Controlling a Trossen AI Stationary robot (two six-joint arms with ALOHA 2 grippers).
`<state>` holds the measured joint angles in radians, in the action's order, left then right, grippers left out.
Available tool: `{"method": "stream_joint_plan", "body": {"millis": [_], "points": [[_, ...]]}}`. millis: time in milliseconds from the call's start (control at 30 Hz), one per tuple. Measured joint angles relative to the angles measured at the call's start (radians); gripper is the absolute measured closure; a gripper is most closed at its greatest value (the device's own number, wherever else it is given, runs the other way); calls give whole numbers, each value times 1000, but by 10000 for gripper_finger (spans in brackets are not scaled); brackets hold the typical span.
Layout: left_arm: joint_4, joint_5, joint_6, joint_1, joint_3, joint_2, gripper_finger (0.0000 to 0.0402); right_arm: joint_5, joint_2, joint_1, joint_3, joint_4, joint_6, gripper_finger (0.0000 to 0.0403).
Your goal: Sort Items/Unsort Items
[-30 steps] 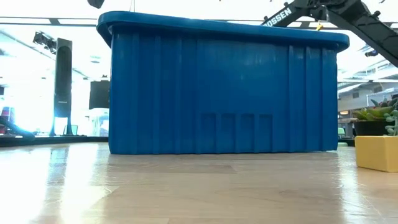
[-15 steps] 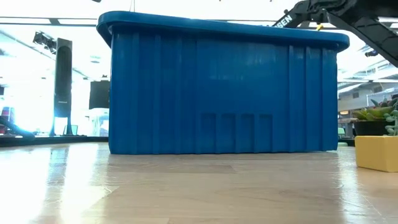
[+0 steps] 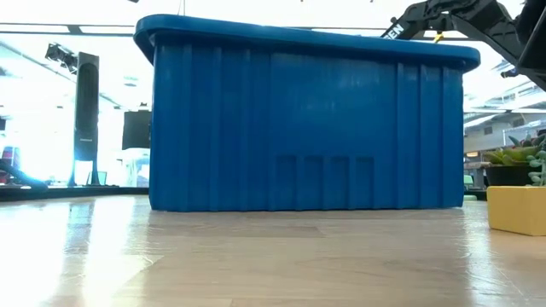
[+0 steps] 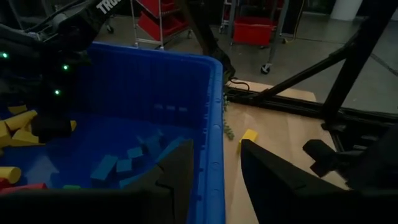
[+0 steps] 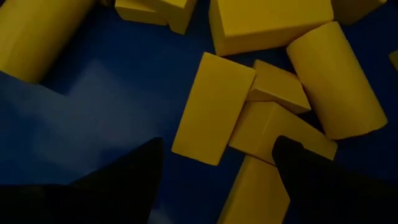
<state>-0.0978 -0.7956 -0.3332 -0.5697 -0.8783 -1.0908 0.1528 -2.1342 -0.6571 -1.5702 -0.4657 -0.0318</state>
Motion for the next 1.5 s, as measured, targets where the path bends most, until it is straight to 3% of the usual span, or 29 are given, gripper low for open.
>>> {"method": "stream_joint_plan", "body": {"millis": [233,500,667,800,867,1000,1167,1500], "points": [[13,-18,32,0,0,0,259,-4,0,2,-8,-8,6,98],[34,22,59,0,0,3,259,-70,-8,3,-116,-77,-26,98],[38,148,63,0,0,11,259,-133,-8,14,-189,-127,-15,98],[126,424,30,-2,0,-2,259,-159,-8,31,-233,-124,-12,98],[175,481,19,-12,-1,-46,259,-159,-8,39,-245,-119,-12,98],[178,484,42,-37,0,-110,259,-159,-7,45,-261,-107,2,98],[187,472,40,-31,0,-103,259,-157,-6,47,-261,-109,9,98],[167,277,96,-4,0,-9,259,-144,-6,37,-261,-121,54,98]]}}
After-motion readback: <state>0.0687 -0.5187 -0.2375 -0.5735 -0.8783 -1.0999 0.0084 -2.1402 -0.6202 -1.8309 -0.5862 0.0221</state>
